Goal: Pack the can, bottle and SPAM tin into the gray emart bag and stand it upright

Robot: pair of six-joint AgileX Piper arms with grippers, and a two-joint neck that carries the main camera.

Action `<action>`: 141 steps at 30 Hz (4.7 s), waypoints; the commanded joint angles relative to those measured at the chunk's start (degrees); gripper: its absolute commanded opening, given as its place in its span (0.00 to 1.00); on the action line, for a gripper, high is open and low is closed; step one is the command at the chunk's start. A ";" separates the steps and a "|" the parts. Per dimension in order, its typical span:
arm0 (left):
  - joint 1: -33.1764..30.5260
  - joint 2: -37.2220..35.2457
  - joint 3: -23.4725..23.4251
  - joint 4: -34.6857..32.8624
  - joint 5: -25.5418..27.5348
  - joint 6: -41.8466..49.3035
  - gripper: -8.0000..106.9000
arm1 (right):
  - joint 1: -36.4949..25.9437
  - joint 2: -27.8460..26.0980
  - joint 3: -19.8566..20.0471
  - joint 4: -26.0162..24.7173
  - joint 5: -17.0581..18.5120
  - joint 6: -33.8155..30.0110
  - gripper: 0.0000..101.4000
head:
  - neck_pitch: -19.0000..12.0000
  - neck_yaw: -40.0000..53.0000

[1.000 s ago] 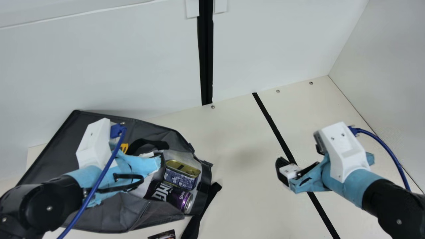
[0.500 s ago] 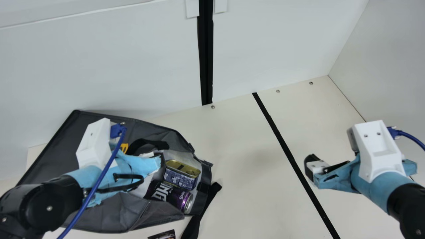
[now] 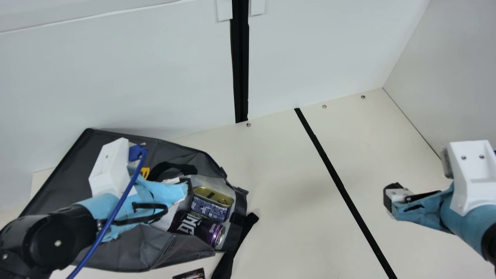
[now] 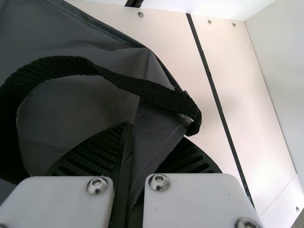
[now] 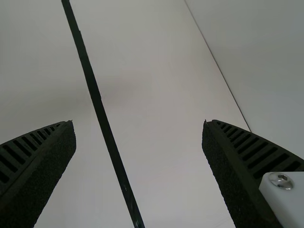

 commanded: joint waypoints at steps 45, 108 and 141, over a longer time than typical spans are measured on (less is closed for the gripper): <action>0.00 0.00 0.00 0.00 0.00 0.00 0.00 | -2.41 -2.56 -6.61 -0.20 8.70 1.98 0.94 | -1.21 -0.14; 0.00 0.00 0.00 0.00 0.00 0.00 0.00 | -0.50 24.95 3.25 38.38 -6.69 -34.16 0.94 | -1.21 -0.14; 0.00 0.00 0.00 0.00 0.00 0.00 0.00 | 10.92 41.28 8.50 57.61 -13.27 -54.89 0.94 | -1.21 -0.14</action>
